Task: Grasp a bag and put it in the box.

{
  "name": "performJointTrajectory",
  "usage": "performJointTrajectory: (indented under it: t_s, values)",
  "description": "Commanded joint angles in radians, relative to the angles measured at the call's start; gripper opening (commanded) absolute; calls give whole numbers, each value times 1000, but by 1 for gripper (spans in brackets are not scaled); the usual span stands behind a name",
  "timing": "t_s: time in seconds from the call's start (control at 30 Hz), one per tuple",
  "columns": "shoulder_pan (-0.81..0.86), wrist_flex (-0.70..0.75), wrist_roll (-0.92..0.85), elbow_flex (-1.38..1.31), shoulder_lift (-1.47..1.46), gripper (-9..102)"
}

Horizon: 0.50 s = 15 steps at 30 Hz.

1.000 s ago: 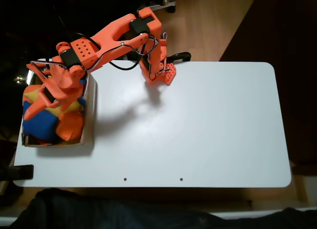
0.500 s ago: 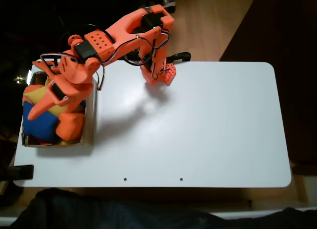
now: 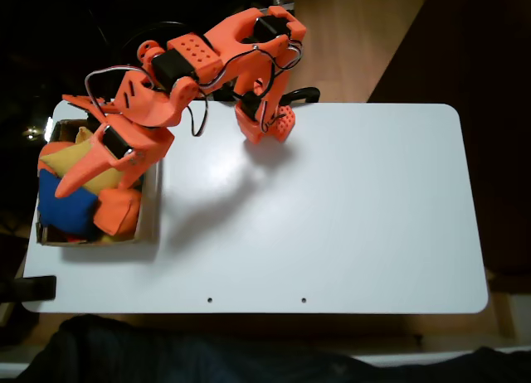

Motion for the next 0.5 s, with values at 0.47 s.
performJointTrajectory:
  t_s: [0.47]
  values:
    - [-224,123,52,58,319,64]
